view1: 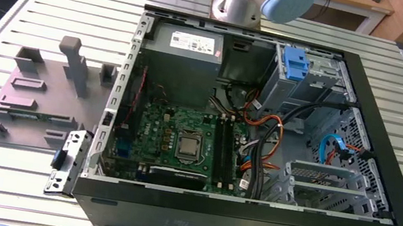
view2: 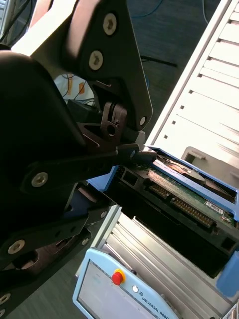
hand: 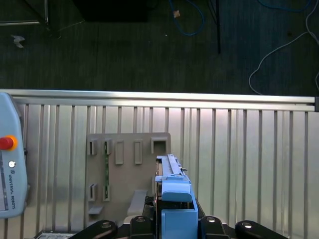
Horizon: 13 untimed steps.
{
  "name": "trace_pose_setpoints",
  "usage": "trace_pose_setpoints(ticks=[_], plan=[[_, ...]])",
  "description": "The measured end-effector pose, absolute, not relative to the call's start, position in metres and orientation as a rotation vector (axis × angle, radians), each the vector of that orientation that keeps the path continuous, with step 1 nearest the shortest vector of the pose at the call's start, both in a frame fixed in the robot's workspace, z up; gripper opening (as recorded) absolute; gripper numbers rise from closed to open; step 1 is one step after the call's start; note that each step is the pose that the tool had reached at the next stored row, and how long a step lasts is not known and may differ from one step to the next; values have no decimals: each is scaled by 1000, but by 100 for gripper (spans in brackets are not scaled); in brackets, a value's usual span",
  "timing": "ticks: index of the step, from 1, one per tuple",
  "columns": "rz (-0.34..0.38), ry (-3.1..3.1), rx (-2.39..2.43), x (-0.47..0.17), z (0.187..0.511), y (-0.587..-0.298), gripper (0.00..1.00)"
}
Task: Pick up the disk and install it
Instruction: 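Pick up the disk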
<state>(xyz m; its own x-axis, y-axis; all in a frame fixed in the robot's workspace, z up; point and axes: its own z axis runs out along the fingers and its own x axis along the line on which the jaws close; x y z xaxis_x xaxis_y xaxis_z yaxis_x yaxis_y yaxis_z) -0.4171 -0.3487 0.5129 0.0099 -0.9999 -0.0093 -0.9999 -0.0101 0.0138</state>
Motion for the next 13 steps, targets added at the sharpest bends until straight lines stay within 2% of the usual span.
trace_pose_setpoints(ticks=[13], plan=[[-17, -2204, 2226, -417, 520, -349, 36]])
